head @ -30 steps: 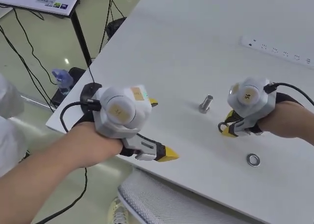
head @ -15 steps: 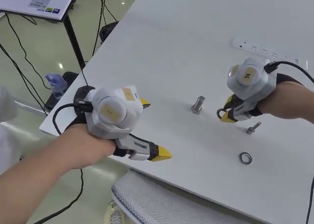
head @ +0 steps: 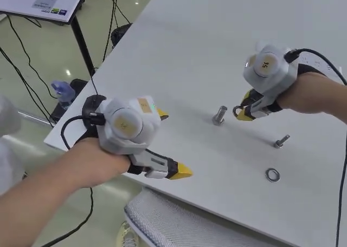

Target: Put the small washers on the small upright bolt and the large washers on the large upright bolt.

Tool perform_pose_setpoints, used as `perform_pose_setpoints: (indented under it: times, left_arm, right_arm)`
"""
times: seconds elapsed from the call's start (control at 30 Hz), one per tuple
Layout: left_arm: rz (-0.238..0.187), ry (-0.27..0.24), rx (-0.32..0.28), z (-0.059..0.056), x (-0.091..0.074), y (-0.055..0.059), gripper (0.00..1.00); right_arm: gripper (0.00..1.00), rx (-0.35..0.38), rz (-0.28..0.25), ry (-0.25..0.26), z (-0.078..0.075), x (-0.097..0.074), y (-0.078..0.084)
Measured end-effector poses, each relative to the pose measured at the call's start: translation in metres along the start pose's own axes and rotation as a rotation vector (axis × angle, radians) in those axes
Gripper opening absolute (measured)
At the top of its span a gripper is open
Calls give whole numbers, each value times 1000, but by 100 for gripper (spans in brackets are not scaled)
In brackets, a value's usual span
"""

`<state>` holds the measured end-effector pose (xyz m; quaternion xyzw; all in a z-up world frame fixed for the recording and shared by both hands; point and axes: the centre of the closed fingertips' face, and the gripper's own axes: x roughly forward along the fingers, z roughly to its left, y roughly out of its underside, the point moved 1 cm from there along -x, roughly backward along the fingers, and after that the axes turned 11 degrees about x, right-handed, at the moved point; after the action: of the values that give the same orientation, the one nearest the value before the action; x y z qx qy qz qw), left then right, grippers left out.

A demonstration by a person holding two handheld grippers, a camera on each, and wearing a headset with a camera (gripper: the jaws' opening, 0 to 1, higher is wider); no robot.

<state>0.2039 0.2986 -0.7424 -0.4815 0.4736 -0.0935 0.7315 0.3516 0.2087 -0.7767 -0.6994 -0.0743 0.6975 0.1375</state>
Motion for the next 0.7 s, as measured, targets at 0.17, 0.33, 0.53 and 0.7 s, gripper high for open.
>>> perform_pose_setpoints:
  times: [0.17, 0.33, 0.53, 0.7]
  left_arm:
    - [-8, 2, 3, 1, 2, -1, 85]
    - [-12, -7, 1, 5, 4, -1, 88]
    - [-9, 4, -5, 5, 6, 2, 90]
    - [-4, 11, -13, 5, 9, 3, 94]
  right_arm:
    - [22, 4, -8, -2, -2, 5, -8]
    - [22, 5, -22, -4, -4, 9, -17]
    - [22, 5, -22, -8, -11, 17, -24]
    - [22, 2, -11, -13, -13, 24, -26]
